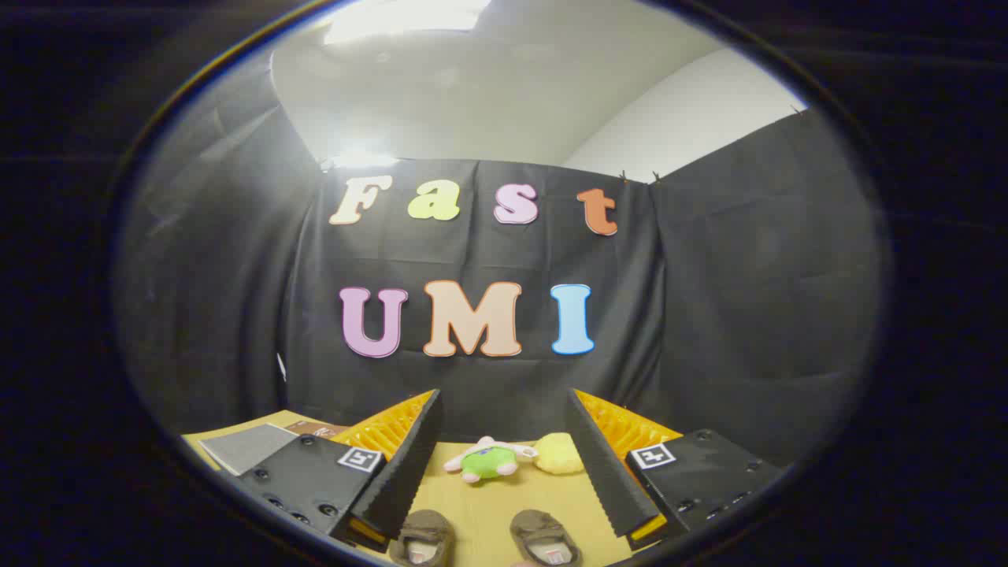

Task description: Open the storage box then place both shoes into the box .Put the left shoe in first, then the right shoe, with the right side of both shoes facing outward in a uniform manner.

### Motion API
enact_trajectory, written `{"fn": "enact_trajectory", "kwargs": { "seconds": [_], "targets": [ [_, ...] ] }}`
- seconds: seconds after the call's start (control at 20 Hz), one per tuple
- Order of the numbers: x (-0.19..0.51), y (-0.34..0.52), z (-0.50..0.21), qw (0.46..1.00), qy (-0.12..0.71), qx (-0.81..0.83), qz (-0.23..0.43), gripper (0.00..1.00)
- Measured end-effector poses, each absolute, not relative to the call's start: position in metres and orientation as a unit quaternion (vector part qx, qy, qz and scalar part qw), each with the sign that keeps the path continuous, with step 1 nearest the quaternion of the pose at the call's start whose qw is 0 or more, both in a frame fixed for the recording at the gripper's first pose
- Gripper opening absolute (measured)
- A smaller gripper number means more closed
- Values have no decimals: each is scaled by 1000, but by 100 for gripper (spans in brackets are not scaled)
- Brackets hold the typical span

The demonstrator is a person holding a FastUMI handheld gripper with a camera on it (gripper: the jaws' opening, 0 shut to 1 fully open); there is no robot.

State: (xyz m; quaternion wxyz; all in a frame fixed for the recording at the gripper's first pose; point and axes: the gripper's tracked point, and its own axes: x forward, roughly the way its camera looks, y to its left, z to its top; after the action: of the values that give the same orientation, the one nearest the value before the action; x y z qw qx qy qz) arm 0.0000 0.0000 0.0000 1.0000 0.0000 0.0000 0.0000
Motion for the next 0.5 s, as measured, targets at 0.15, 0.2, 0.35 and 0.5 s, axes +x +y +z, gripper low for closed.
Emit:
{"fn": "enact_trajectory", "kwargs": {
  "seconds": [0.15, 0.2, 0.35, 0.5],
  "targets": [
    [6, 11, -7, 1000, 5, 5, 13, 98],
    [8, 12, -9, 1000, 6, 5, 16, 98],
    [13, 14, -12, 1000, 4, 7, 21, 98],
    [17, 23, -16, 999, 6, 13, 31, 98]
  ]
}}
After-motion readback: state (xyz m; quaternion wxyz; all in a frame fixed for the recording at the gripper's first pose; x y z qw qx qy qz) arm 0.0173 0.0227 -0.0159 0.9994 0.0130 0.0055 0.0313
